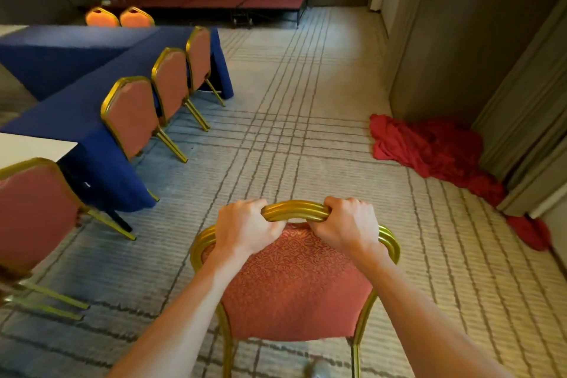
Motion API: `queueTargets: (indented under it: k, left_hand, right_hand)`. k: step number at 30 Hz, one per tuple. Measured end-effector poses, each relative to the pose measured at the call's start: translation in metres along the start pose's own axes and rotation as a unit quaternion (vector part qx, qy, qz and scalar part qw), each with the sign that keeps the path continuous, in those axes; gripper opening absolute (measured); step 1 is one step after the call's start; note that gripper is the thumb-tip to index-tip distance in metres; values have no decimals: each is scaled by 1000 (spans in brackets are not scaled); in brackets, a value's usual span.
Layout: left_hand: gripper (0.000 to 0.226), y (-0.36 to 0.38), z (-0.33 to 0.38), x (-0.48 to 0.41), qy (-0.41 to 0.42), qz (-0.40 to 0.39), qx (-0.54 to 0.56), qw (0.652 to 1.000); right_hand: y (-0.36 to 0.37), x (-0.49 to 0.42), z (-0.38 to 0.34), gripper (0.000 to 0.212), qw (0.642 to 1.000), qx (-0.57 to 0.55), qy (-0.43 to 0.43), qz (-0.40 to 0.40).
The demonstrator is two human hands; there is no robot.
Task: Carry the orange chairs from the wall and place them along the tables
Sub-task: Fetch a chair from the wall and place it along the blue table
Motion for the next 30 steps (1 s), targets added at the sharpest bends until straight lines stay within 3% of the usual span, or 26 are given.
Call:
queueTargets:
  k: [5, 15, 30]
  left_hand:
    - [39, 42, -7, -94, -5, 20, 11, 1000]
    - [40, 174, -70, -289, -36, -14, 5, 999]
    - [44, 322, -132, -605, 7, 12, 62, 998]
  right_hand:
    - [-3, -108, 22, 43, 1000, 0, -13, -2]
    - [45, -342, 47, 41, 999, 21, 4, -30]
    - [79, -682, 98, 35, 998, 15, 54, -29]
Point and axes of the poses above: each hand's wrist, its own x-axis away from the middle knuckle, its own y-axis out of the palm, z = x × y, the point moved 2 cm from there along -x, towards the middle knuckle, and after that the axes turned 3 degrees about -x, right-handed, at the moved point
